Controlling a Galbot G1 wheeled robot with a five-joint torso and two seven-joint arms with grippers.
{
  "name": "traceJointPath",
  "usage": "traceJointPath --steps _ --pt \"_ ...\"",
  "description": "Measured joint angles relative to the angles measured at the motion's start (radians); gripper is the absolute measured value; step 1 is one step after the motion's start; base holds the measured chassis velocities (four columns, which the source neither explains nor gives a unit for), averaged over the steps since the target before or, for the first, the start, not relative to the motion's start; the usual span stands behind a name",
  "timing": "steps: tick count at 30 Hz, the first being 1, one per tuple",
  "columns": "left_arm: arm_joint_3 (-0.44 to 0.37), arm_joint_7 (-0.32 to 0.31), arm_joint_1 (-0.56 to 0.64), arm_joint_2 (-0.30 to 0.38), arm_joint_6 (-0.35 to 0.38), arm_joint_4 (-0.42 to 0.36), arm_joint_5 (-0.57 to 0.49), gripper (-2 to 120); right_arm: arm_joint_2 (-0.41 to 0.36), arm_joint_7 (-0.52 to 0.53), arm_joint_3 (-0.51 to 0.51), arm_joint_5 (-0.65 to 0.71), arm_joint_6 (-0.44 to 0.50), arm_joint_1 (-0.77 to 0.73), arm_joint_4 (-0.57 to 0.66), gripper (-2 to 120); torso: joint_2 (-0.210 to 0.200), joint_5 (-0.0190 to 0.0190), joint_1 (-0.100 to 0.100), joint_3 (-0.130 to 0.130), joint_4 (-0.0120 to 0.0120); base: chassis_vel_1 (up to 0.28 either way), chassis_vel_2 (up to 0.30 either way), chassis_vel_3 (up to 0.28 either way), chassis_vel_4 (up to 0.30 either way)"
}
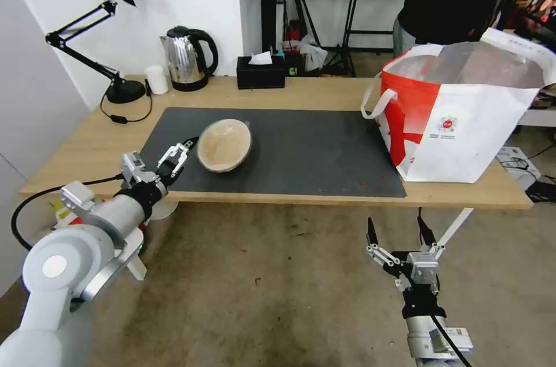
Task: Pick up the trash from the table and place it into the takeout bag.
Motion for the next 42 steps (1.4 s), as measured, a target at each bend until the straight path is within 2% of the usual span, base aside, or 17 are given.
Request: traceJointPath --steps 6,42 --pt "0.014 0.002 -0.025 0.011 -0.004 0.053 0.001 100 0.0 0.0 0.0 0.0 0.0 0.0 0.0 100 0.0 -0.0001 0.0 0.0 -0.0001 0.0 0.0 0.0 0.0" --pt "0.081 -0.002 -0.089 0.026 0.002 0.152 0.036 100 0.0 0.0 0.0 0.0 0.0 0.0 0.0 100 0.0 0.0 0.0 0.0 0.0 0.0 0.0 0.0 0.0"
